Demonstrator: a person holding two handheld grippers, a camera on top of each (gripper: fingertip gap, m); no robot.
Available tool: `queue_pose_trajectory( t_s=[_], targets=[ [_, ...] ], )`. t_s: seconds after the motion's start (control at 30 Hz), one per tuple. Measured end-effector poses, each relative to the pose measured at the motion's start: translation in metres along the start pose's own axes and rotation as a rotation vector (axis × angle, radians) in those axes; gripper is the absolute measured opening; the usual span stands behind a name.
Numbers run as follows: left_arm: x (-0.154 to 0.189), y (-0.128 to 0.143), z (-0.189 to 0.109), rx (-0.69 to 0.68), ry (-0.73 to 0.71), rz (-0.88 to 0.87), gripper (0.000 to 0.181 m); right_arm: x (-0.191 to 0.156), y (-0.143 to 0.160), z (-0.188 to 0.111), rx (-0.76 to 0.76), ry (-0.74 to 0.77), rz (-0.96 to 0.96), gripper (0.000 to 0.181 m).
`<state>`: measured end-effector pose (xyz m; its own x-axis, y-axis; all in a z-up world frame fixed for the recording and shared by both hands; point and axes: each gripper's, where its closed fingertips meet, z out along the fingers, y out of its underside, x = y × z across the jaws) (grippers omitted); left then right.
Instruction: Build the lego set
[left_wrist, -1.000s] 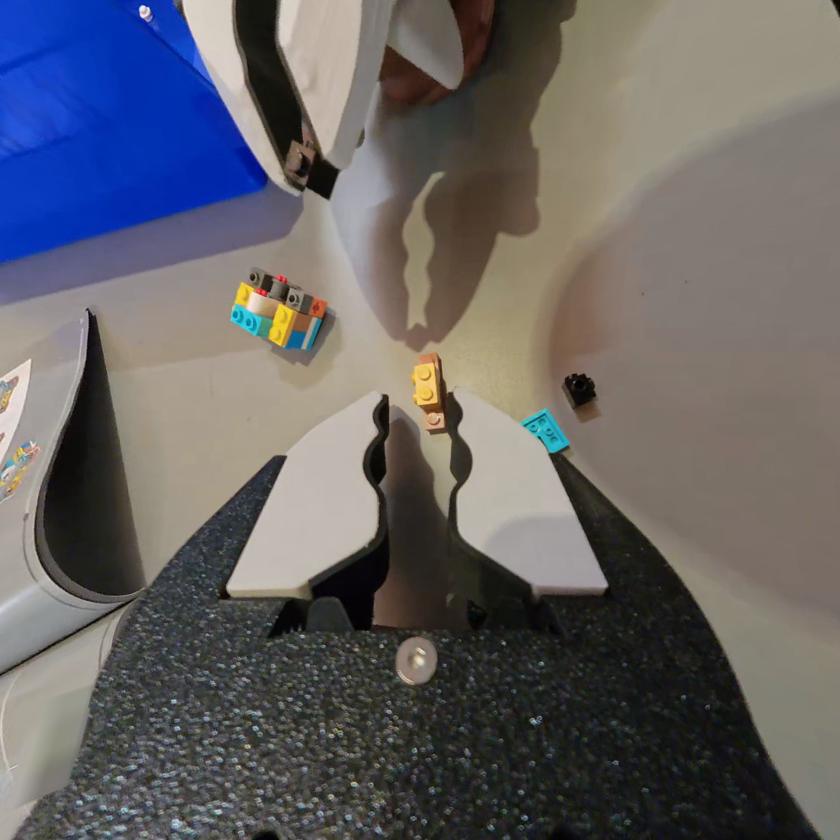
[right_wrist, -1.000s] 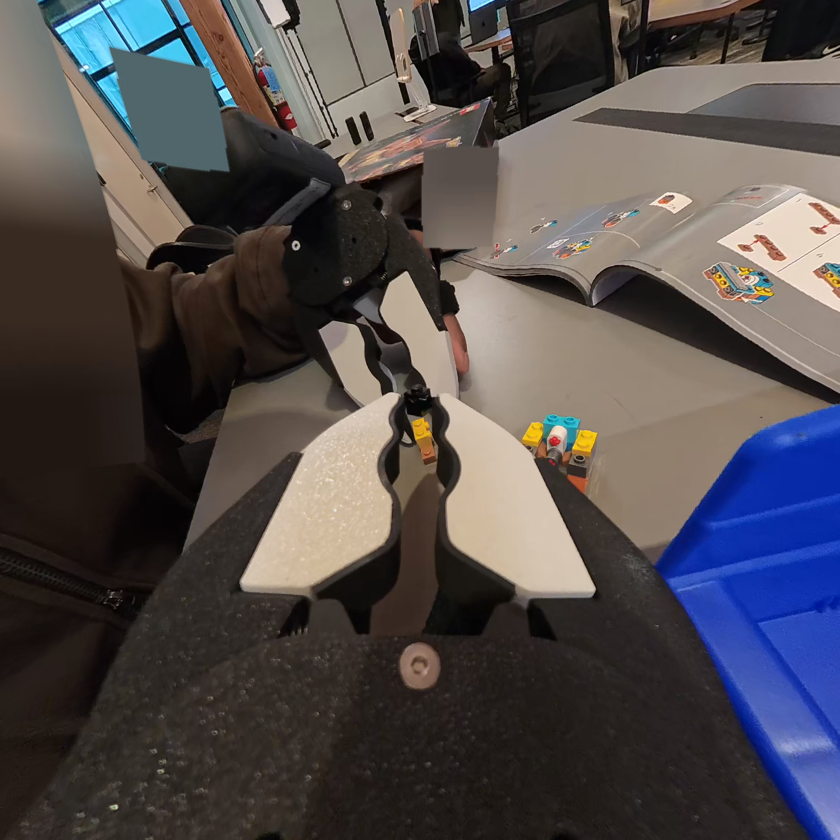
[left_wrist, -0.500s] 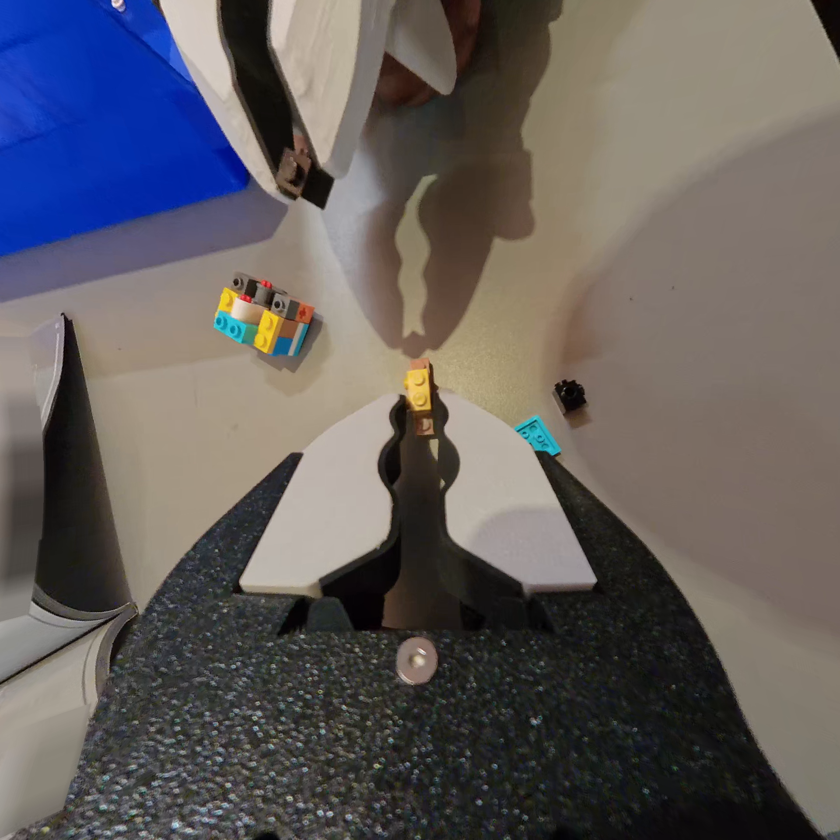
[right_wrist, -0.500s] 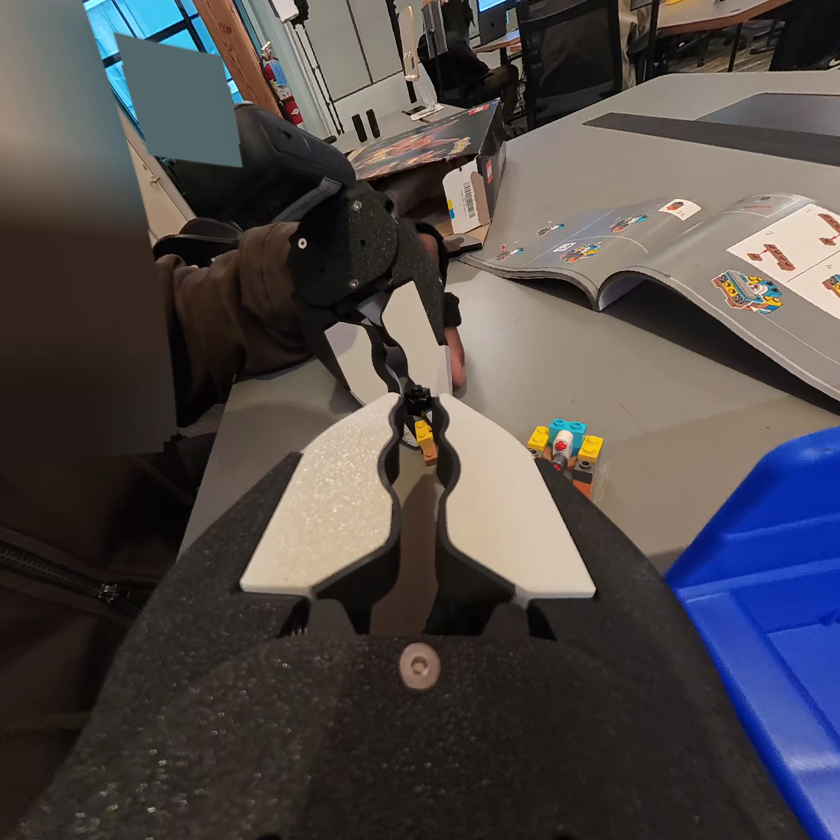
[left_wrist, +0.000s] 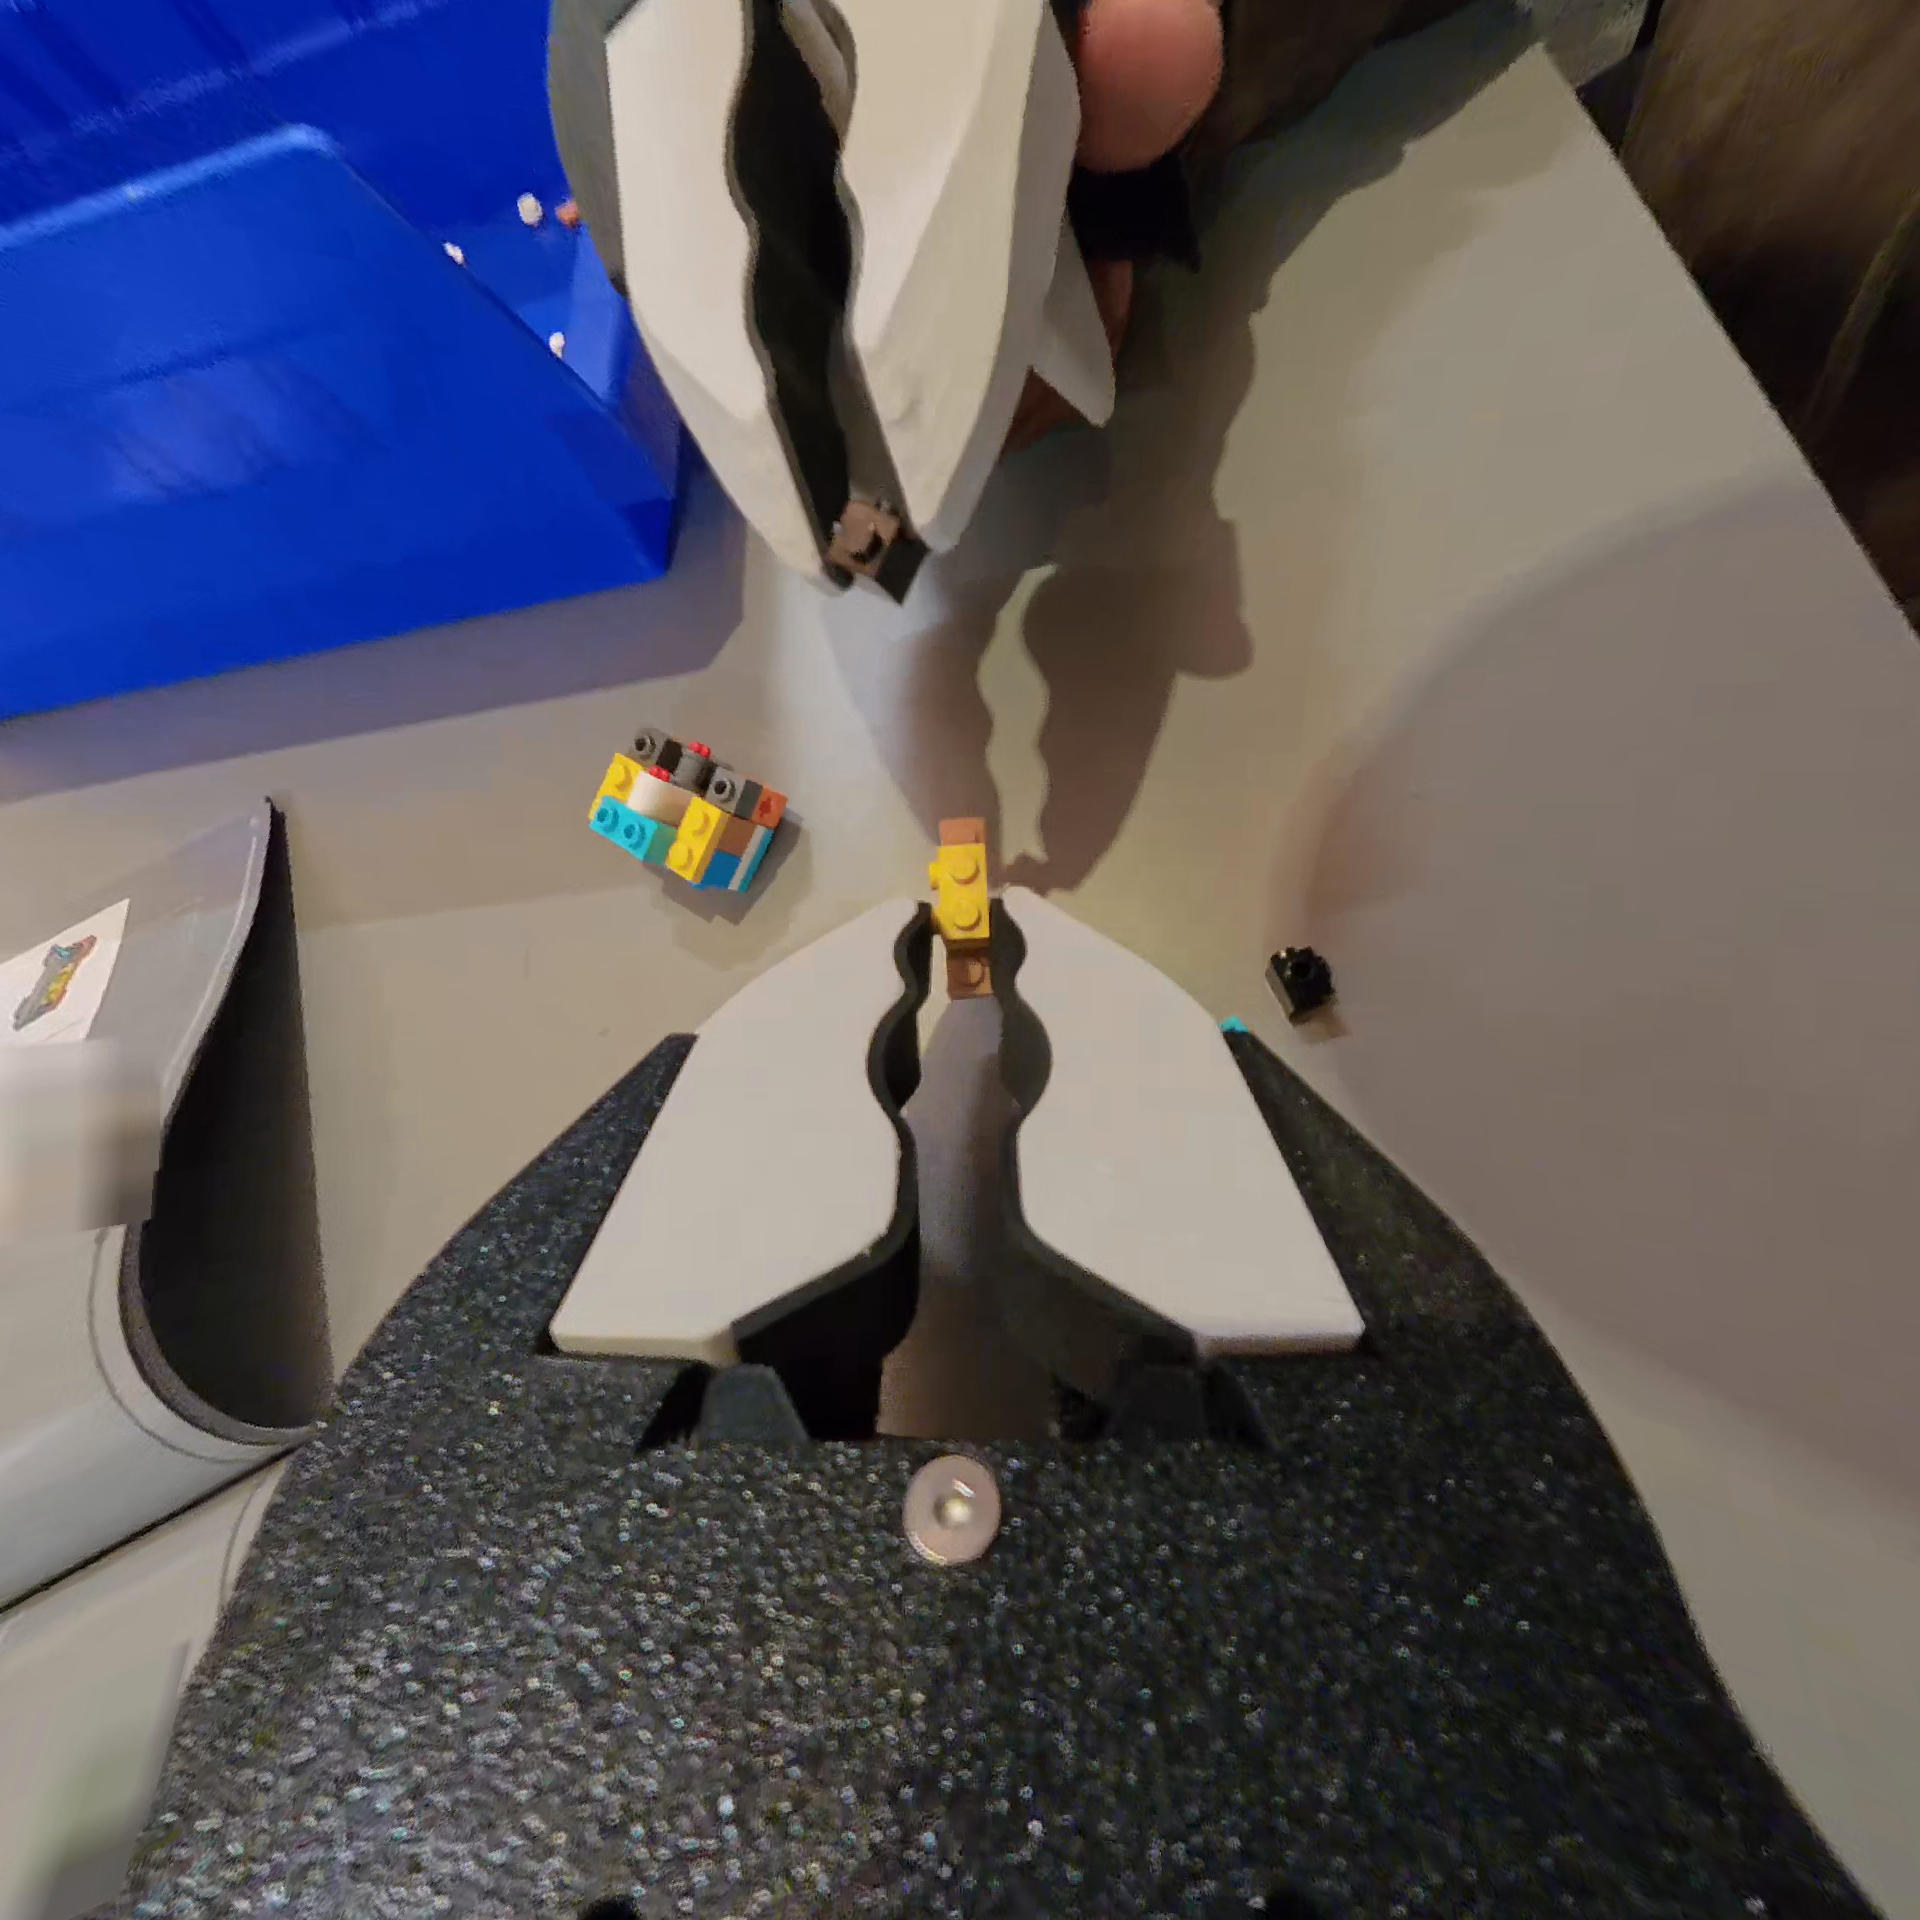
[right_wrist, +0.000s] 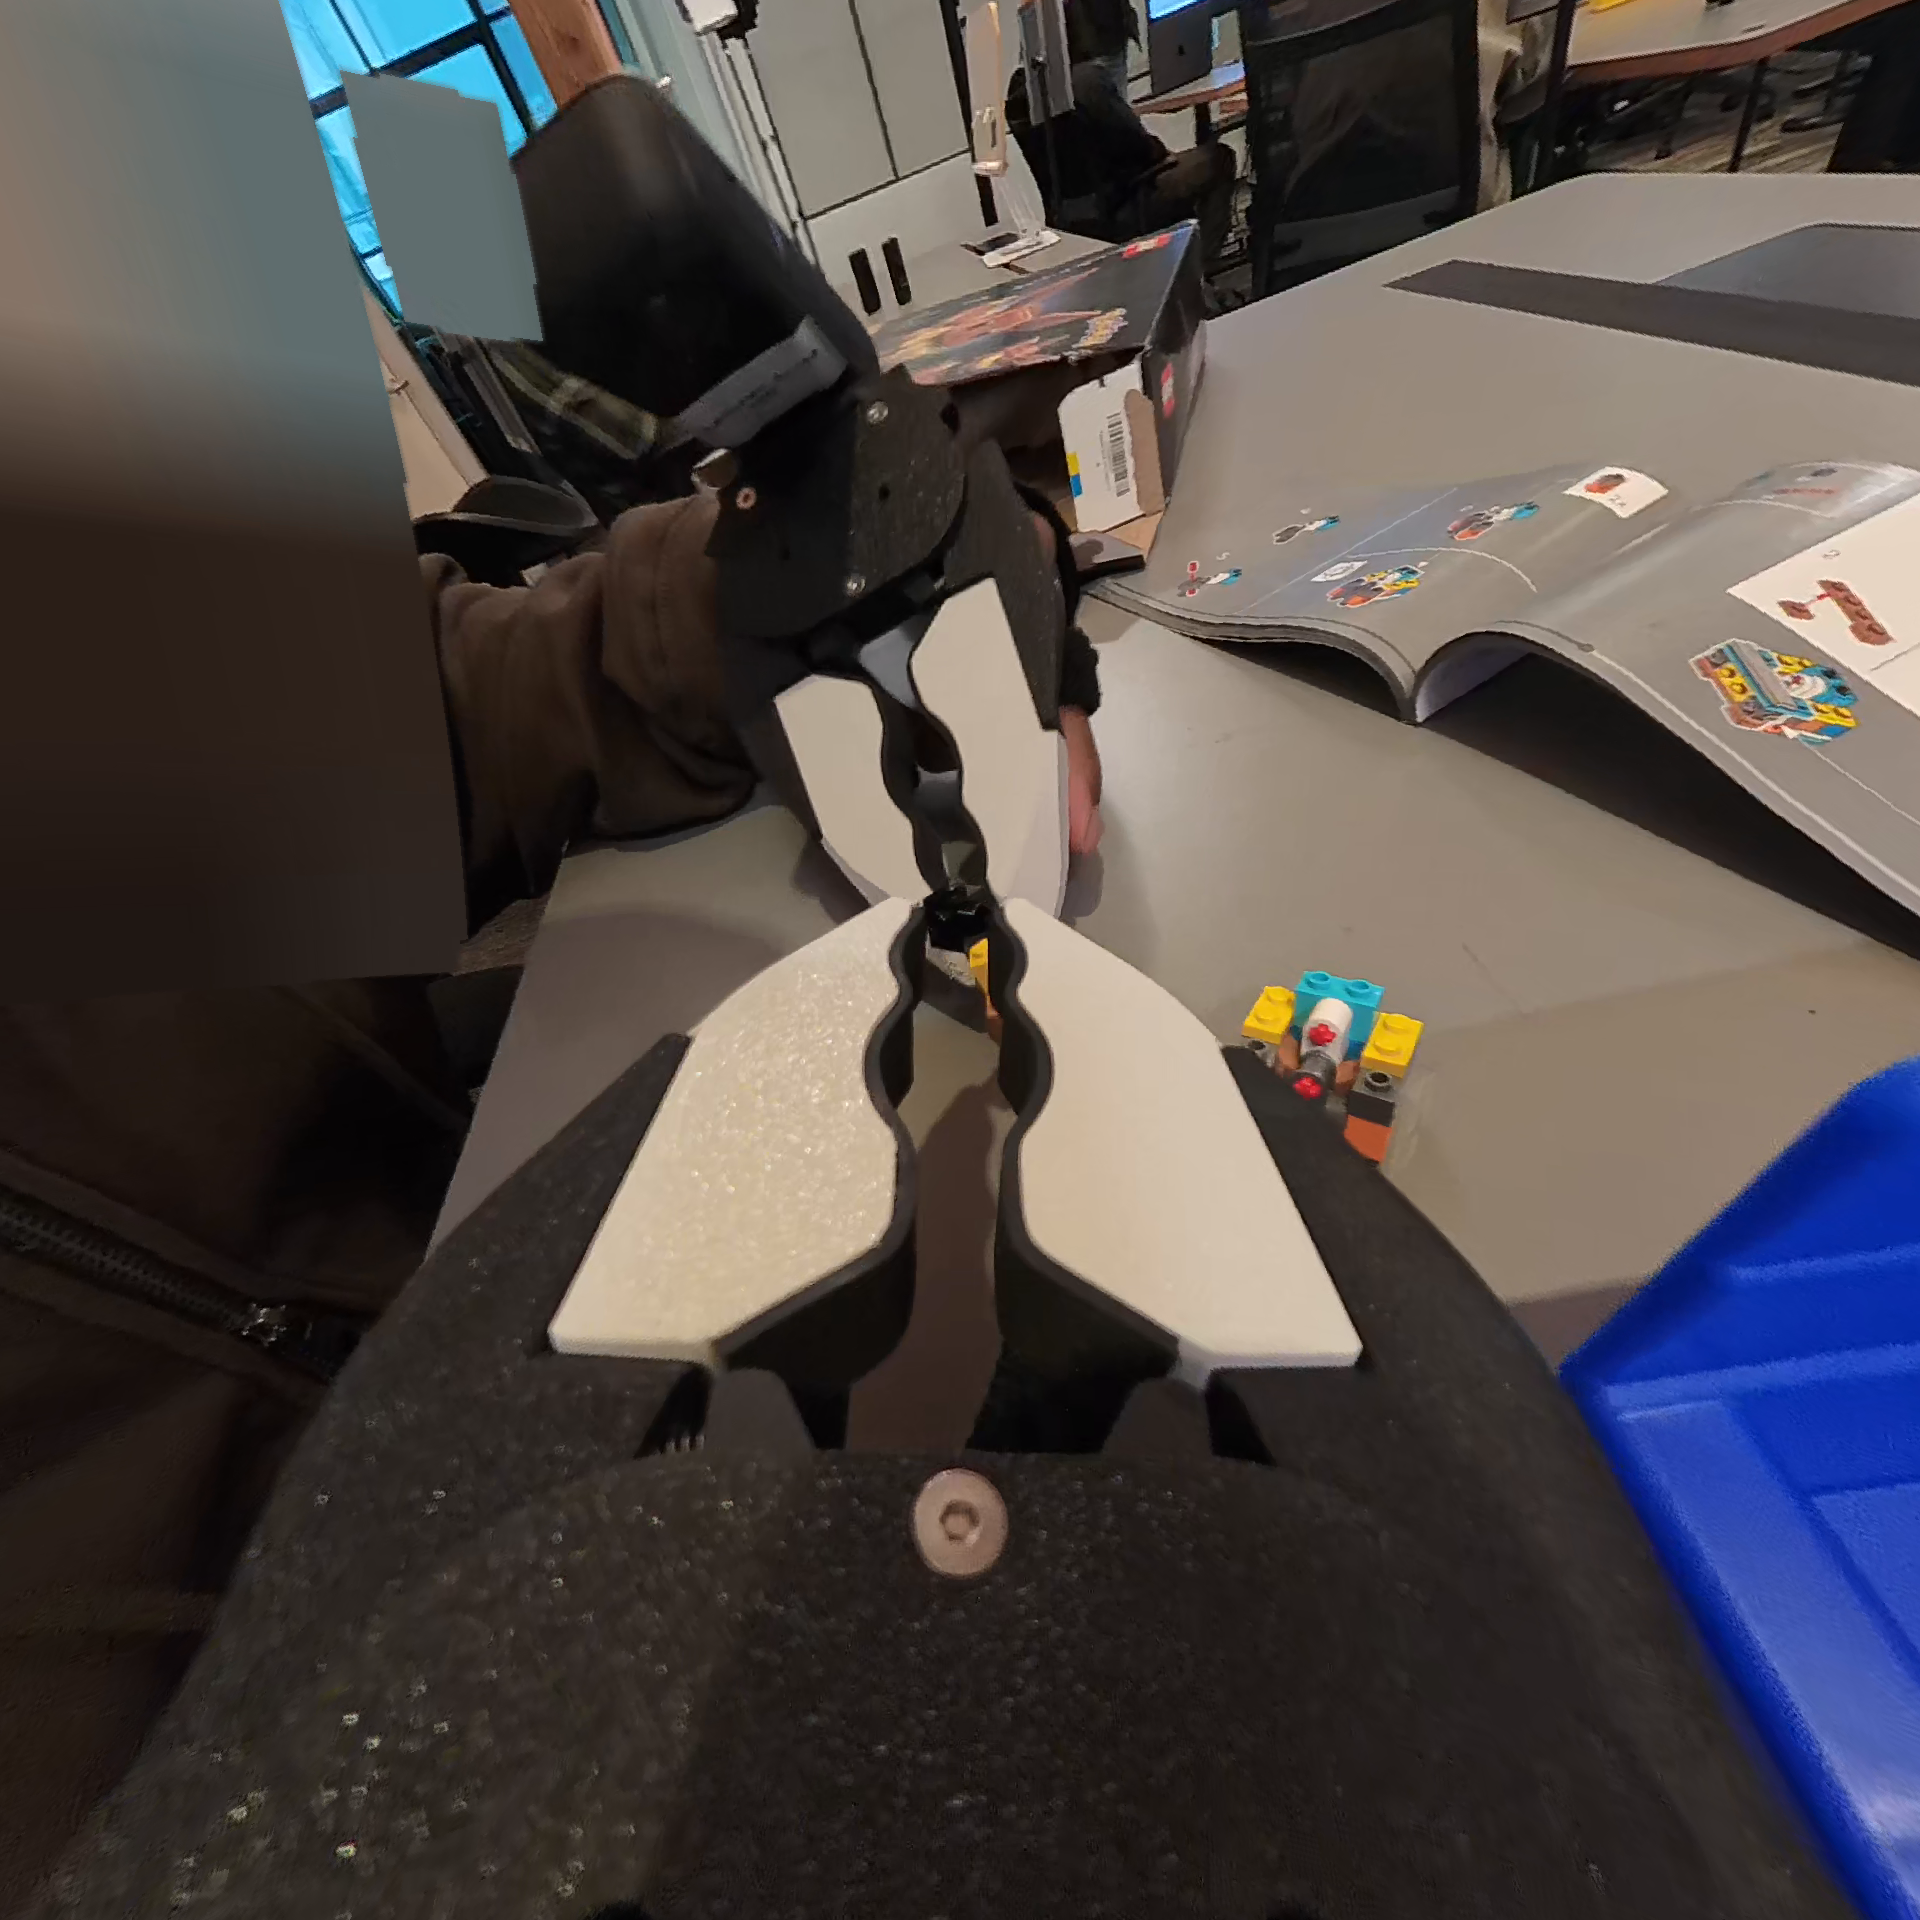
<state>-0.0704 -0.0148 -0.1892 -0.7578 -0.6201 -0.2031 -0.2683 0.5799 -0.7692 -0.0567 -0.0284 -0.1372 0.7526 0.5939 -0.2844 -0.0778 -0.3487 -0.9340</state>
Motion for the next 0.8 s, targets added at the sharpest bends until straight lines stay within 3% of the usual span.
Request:
queue_pose_trajectory(
  t_s=[0.3, 0.8],
  targets=[
    [0.004, -0.021, -0.007, 0.116, -0.003, 0.064, 0.010, -0.018, 0.002, 0.003, -0.005, -0.088, -0.057, 0.011],
    [0.015, -0.038, -0.013, 0.191, 0.031, 0.108, 0.010, -0.028, 0.005, 0.006, -0.017, -0.143, -0.080, 0.011]
  ],
)
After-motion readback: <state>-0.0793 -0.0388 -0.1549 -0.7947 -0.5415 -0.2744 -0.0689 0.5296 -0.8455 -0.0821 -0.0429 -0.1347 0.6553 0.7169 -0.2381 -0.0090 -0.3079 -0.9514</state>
